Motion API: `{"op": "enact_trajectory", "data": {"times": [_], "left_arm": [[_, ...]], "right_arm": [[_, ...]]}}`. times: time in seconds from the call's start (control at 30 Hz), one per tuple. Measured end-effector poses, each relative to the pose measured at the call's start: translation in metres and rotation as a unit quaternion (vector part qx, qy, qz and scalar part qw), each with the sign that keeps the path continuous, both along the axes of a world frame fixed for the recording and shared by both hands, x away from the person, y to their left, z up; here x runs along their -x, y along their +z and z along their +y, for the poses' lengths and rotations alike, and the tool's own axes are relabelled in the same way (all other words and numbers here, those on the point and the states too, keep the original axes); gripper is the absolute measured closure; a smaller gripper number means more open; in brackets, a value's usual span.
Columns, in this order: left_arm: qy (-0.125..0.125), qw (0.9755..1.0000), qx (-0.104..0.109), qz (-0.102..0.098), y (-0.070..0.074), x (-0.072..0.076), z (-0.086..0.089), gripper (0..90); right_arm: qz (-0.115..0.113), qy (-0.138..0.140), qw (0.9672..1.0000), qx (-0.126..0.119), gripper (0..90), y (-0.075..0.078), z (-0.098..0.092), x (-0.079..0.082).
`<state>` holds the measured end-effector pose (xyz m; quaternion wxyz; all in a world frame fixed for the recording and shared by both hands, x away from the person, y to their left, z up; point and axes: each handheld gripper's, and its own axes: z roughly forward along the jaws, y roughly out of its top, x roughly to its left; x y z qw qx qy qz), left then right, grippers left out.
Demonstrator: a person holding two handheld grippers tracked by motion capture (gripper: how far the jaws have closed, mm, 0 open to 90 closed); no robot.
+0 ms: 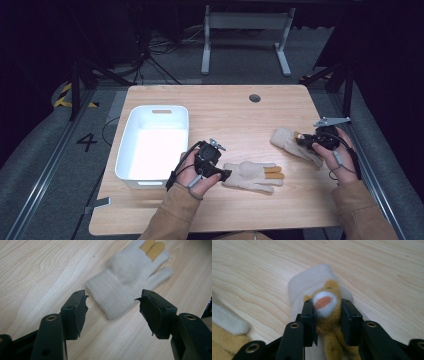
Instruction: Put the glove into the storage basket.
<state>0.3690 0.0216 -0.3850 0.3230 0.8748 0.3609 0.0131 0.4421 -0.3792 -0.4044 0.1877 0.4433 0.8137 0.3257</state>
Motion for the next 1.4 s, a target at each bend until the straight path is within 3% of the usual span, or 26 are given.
{"op": "enact_trajectory", "data": {"times": [0.63,0.87,1.07,1.4], "left_arm": [[0.0,1.0,0.001,0.0,0.001,0.0,0.0,39.0],[0.0,1.0,0.001,-0.002,0.002,0.001,0.002,39.1],[0.001,1.0,0.003,-0.002,0.002,0.001,0.002,39.1],[0.002,1.0,0.003,-0.003,0.003,0.001,0.002,39.1]], "right_arm": [[-0.032,0.056,0.9979,-0.008,68.1,0.038,0.027,0.022],[-0.028,0.103,0.9935,-0.041,68.1,0.051,0.044,0.034],[-0.029,0.129,0.9906,-0.033,68.1,0.055,0.061,0.042],[-0.02,0.168,0.9846,-0.044,68.0,0.056,0.082,0.051]]}}
